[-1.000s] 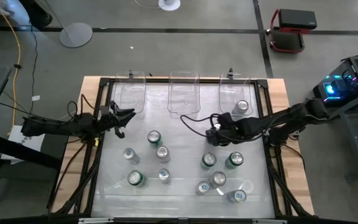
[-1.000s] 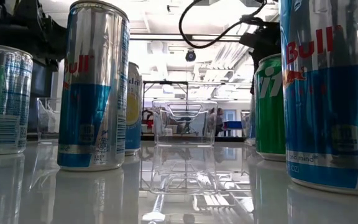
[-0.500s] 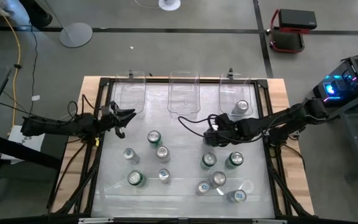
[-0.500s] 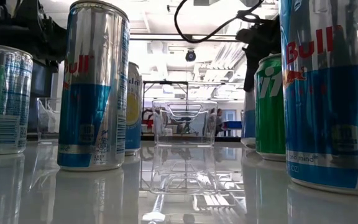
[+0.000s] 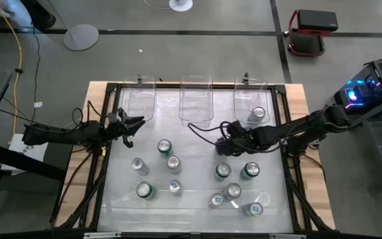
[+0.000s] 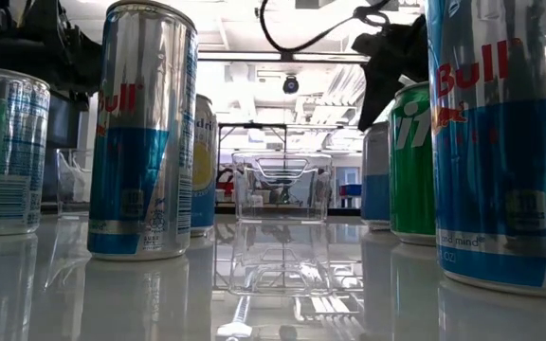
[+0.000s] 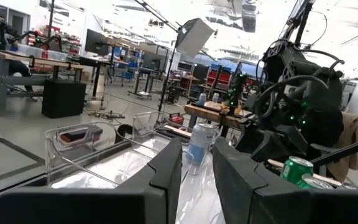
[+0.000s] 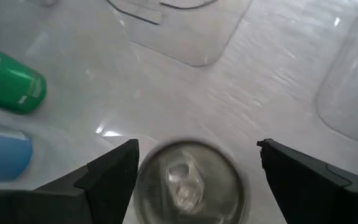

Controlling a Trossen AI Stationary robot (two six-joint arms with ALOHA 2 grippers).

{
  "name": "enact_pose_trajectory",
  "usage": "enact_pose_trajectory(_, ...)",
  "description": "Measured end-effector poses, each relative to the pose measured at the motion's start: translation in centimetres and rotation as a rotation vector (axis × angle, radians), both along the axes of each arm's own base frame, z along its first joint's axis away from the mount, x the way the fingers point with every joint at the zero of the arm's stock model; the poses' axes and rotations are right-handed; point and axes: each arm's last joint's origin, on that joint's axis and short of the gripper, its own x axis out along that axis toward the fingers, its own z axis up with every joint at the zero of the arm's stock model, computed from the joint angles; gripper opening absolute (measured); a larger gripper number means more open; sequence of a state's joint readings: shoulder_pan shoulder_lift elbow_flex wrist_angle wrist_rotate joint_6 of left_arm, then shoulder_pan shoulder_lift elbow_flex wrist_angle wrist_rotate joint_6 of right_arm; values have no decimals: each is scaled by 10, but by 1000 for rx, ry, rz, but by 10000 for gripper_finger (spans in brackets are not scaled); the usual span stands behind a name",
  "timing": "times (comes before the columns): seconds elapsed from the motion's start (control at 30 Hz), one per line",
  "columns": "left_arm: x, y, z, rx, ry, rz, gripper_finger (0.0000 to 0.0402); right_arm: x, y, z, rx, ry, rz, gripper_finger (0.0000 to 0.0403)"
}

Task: Sort soda cans
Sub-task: Put the top blue-white soda can into the right transparent bin

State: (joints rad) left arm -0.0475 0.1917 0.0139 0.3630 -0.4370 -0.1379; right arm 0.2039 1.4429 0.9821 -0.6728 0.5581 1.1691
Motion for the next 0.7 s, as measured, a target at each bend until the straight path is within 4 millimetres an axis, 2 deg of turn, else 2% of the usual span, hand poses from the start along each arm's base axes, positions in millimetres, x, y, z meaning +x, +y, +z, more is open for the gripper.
enact_pose_trajectory(0.17, 0, 0, 0, 0, 0, 0, 78, -1, 1, 4, -91, -13, 17, 322)
enact_pose_trajectory(0.3, 0, 0, 0, -9, -3, -2, 78, -5, 5, 26, -224, -42, 71, 321)
enact_pose_trajectory(0.4, 0, 0, 0, -19, -8, -4, 78, -12, 4, 42, -215, -49, 158, 321)
enact_pose_trajectory(0.53, 0, 0, 0, -23, -9, -5, 78, -19, -1, 53, -160, 10, 430, 321)
enact_pose_trajectory(0.7, 0, 0, 0, -23, -10, -4, 78, -16, -10, 51, -241, 140, 838, 321)
